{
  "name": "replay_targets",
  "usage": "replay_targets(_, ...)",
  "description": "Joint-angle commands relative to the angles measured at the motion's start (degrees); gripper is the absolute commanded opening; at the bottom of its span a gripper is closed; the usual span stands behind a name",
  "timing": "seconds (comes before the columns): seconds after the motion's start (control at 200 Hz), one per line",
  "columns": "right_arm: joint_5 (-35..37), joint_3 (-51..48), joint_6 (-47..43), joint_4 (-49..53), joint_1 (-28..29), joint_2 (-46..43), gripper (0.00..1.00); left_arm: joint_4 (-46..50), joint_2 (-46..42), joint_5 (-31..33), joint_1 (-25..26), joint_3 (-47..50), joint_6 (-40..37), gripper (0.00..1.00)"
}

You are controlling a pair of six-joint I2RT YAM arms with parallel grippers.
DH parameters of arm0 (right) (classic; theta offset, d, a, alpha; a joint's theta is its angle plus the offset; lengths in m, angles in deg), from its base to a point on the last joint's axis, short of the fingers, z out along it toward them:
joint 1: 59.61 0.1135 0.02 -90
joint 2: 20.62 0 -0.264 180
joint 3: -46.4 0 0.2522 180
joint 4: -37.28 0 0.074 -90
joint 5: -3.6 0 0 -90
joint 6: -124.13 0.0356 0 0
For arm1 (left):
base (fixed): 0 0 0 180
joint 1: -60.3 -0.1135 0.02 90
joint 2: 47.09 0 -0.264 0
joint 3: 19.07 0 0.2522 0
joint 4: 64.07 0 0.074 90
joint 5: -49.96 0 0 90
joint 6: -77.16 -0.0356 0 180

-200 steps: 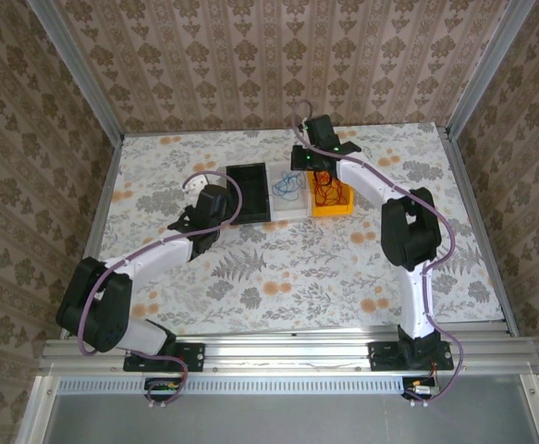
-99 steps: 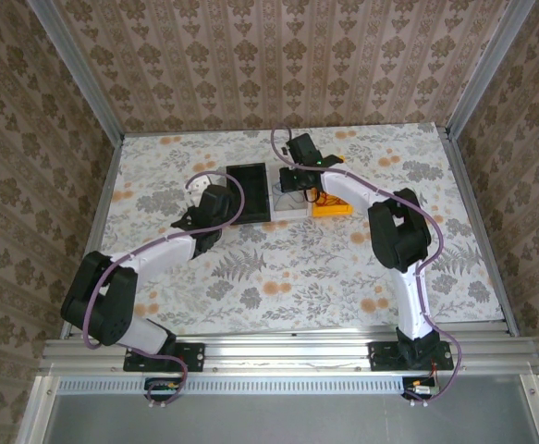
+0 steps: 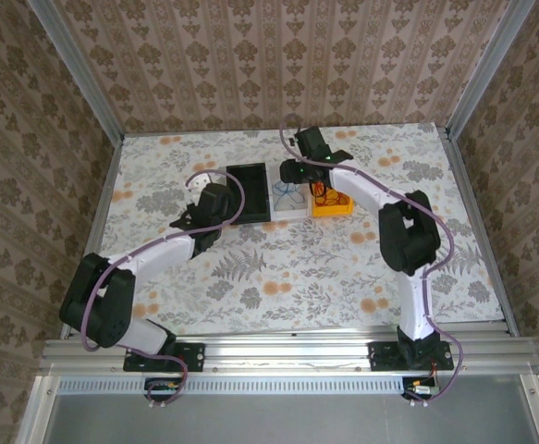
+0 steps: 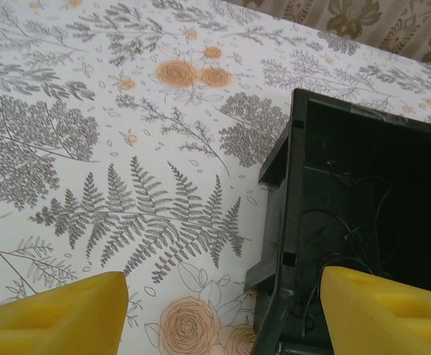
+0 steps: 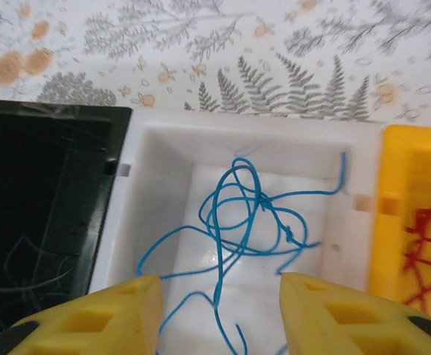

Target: Untangle the cables

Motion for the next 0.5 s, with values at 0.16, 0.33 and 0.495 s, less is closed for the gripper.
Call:
replay_targets(0.16,15.08,-22.75,1.77,-16.03,-6.04,-22.48,0.57,0.72,-7.06,10.92,-0.59,-0.38,-10.66,0.89)
replay_targets(0.33,24.34,-41.68,-1.20,-26.48,-15.71,-35.16,1.00,6.27,-11.74,11.22,-9.70,1.55,-16.89,1.00)
replay_targets(0.495,28.84,-53.41,-13.14,-35.89,-19.50,-36.62,1.00,9.39,-13.21,10.17,-21.62,4.39,-19.04,1.00)
